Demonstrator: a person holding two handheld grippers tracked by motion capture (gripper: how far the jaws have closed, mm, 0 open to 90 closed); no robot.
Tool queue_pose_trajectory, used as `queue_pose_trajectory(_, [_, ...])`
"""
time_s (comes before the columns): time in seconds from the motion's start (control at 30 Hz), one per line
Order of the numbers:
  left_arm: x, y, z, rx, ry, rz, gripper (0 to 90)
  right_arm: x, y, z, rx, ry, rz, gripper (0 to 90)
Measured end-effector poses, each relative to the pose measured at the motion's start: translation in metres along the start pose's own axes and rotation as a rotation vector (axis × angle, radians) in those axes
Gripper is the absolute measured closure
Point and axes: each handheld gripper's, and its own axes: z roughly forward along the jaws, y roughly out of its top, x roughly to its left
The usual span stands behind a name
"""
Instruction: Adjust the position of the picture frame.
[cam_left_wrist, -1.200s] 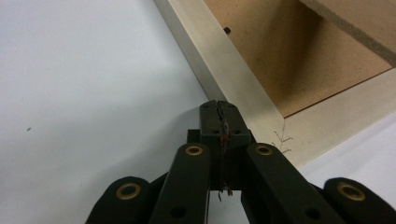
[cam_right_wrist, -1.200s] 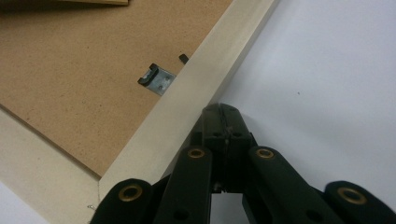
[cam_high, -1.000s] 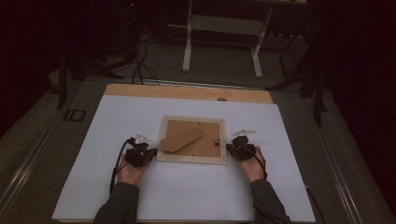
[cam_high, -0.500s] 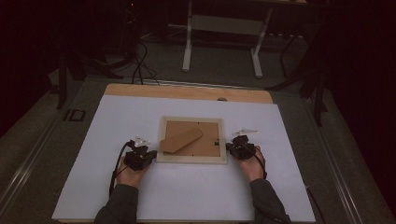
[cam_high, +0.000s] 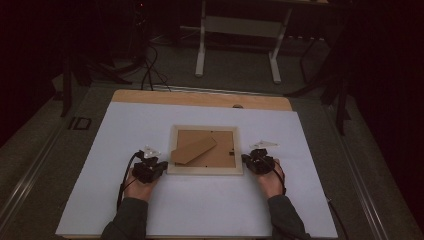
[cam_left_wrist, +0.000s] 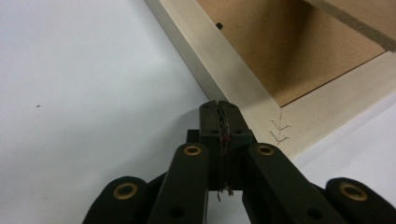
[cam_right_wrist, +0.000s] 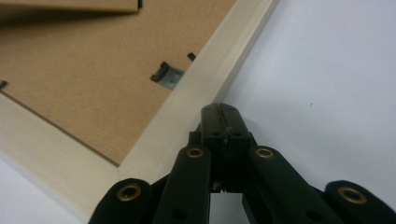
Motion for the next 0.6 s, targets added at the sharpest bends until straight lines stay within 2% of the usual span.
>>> queue_pose_trajectory(0.13, [0.002,0.0,-0.001,-0.001,0.006,-0.008,86.0,0.0,0.001,-0.007,-0.021,0.012,0.006,87.0])
queue_pose_trajectory(0.23, [0.005,0.001,-0.005,-0.019,0.001,-0.019,83.5,0.002,0.003,-0.014,-0.026,0.012,-0.036,84.4])
queue_pose_trajectory(0.37, [0.008,0.002,-0.009,-0.043,-0.008,-0.027,81.0,0.002,0.004,-0.016,-0.029,0.015,-0.048,83.1])
queue_pose_trajectory(0.6, [0.013,0.005,-0.015,-0.056,-0.017,-0.049,73.7,-0.004,0.006,-0.024,-0.047,0.011,-0.037,78.4])
